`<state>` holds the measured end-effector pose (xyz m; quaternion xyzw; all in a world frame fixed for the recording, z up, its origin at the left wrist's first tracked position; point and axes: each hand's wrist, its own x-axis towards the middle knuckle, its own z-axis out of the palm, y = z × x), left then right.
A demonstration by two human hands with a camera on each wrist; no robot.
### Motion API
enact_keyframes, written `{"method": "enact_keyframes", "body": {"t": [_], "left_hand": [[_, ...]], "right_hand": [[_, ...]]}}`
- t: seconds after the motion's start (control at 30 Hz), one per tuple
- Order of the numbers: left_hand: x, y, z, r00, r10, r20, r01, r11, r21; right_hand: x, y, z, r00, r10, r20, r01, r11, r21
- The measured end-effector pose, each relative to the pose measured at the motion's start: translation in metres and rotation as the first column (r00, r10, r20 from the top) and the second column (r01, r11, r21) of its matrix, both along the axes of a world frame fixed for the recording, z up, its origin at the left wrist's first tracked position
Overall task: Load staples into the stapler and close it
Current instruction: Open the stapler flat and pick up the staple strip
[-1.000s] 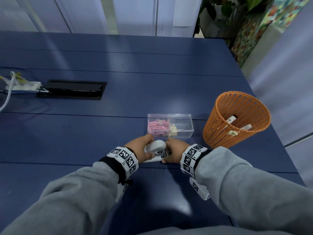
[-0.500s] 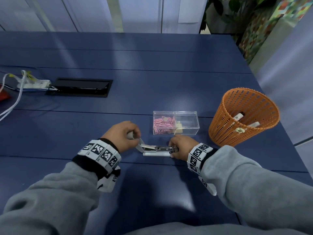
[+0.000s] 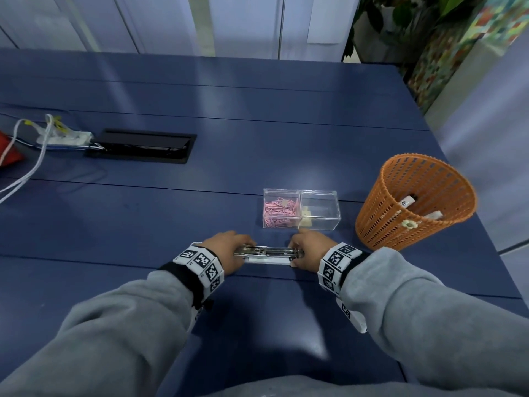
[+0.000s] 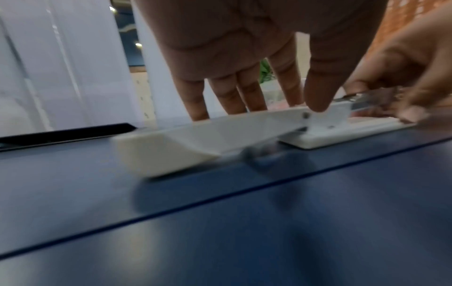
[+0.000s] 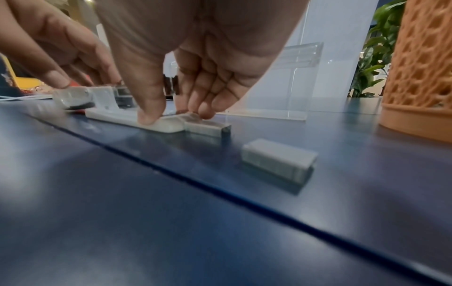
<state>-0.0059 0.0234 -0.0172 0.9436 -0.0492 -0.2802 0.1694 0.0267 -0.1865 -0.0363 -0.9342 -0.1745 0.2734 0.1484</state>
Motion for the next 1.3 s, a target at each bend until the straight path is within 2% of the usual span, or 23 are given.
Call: {"method": "enact_keyframes", "body": {"t": [0.2,0.37,0.67,0.83,0.9,1.0,1.07,1.17,1.3], "left_hand": [[0.011,-0.023,-0.007,0.997,-0.082,0.004,0.082,0.995,-0.056],[0.011,-0.021,-0.013,0.996,-0.085,0.021,0.086,0.994,-0.07],[0.009,-0.02,-0.006,0.996,-0.091,0.011,0.092,0.992,-0.081],[0.007,-0.017,-0.007,0.996,-0.093,-0.005,0.092,0.991,-0.092],[0.007,-0.016,-0.007,0.996,-0.088,0.003,0.088,0.992,-0.091],[0.008,-0.017,-0.008,0.998,-0.062,0.014,0.063,0.994,-0.087],[0.008,-0.019,-0.008,0.999,-0.053,0.015,0.054,0.995,-0.086],[0.008,-0.024,-0.007,0.998,-0.064,0.018,0.065,0.995,-0.082],[0.006,-0.025,-0.005,0.997,-0.08,0.015,0.081,0.993,-0.091]], "right_hand": [[0.003,-0.025,0.005,0.997,-0.069,-0.039,0.069,0.997,0.019],[0.0,-0.056,0.008,0.999,-0.036,-0.021,0.032,0.986,-0.161],[-0.008,-0.036,-0.001,0.998,0.018,0.052,-0.01,0.99,-0.141],[-0.004,-0.04,0.003,0.999,0.015,0.042,-0.006,0.98,-0.2],[-0.001,-0.045,0.011,0.997,-0.059,0.046,0.066,0.985,-0.16],[-0.002,-0.035,0.024,0.987,-0.139,0.085,0.136,0.99,0.038],[-0.005,-0.018,0.031,0.993,-0.067,0.093,0.055,0.992,0.117],[-0.012,0.006,0.029,0.988,0.106,0.116,-0.115,0.991,0.069],[-0.013,0.016,0.017,0.982,0.149,0.118,-0.151,0.988,0.013]]}}
